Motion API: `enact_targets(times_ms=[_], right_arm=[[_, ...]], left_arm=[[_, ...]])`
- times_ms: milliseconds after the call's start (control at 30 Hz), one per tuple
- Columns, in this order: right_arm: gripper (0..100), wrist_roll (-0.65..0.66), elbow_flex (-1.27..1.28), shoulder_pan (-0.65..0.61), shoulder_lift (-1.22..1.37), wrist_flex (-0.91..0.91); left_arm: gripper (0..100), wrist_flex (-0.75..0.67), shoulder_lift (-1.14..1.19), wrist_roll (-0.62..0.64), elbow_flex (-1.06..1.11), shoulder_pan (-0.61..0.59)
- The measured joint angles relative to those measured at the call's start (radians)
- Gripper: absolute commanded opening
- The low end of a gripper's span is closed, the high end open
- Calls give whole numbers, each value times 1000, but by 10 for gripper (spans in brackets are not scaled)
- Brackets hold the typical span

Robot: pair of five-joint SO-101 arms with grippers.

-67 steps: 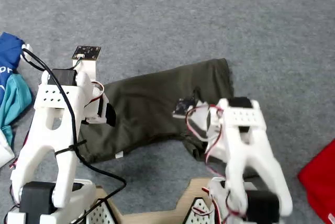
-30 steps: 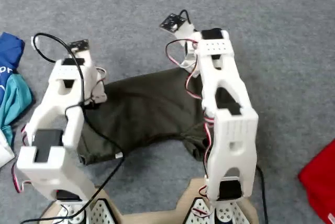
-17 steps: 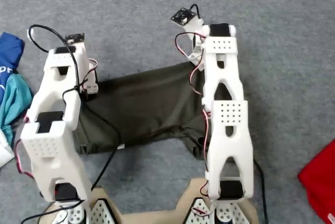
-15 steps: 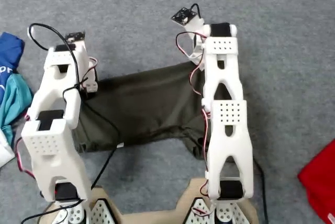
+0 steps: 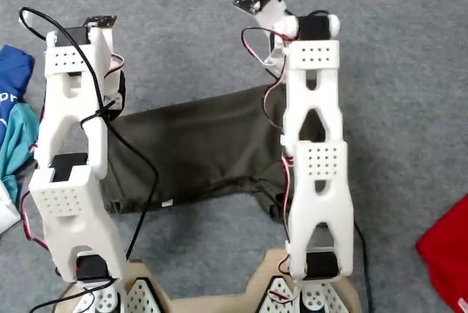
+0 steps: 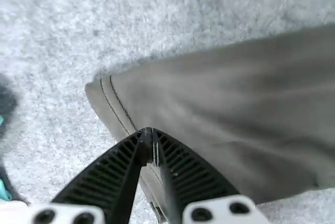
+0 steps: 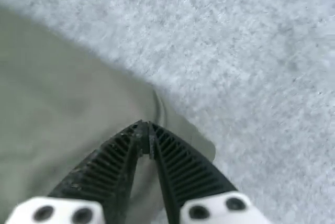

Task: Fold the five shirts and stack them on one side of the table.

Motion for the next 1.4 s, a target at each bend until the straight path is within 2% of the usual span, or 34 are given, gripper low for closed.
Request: enact_targets(times_ms=[133, 300, 433, 600, 733, 833, 967, 1067, 1267, 1400], right_arm=[[68, 63, 318, 0, -230, 0], [68, 163, 825, 5, -617, -12], [69, 256, 1257, 5, -959, -132], [66, 425, 1765, 3, -1366, -318], [69, 537, 2107, 5, -1646, -451], [72, 566, 2321, 31, -1815, -509], [165, 572, 2519, 61, -1946, -534], [249, 586, 2578, 118, -1959, -537], [259, 687, 2590, 181, -1961, -459], [263, 713, 2634, 183, -1961, -466]], left_arm=[[20, 12, -66, -3, 31, 9], [20, -37, -321, -3, 244, 57], [20, -150, -583, -3, 494, 69], [20, -193, -845, -3, 773, 72], [20, -193, -980, -3, 882, 60], [20, -181, -1031, -5, 911, 31], [20, -123, -1048, -5, 927, -43], [20, -91, -1054, -14, 928, -130], [20, -68, -1056, -97, 934, -310], [20, -68, -1056, -127, 934, -356]])
